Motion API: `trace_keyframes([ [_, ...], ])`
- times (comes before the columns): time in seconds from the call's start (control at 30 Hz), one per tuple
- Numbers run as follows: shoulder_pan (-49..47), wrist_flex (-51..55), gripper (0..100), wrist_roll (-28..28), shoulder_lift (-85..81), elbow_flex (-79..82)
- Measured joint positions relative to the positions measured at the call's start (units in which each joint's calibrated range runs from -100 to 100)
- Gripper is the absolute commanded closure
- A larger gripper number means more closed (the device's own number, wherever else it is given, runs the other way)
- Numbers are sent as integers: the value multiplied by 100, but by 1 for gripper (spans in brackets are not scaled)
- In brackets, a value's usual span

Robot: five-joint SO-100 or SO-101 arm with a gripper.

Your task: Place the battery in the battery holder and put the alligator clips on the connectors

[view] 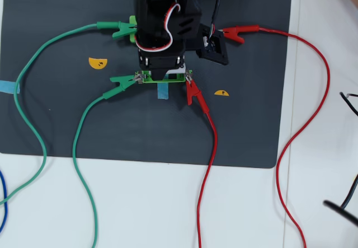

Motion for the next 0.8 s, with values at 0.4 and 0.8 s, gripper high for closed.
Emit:
trace_keyframes([
  [0.4,134,-335,99,0,218,-18],
  [0.8,134,-420,99,-83,311,-18],
])
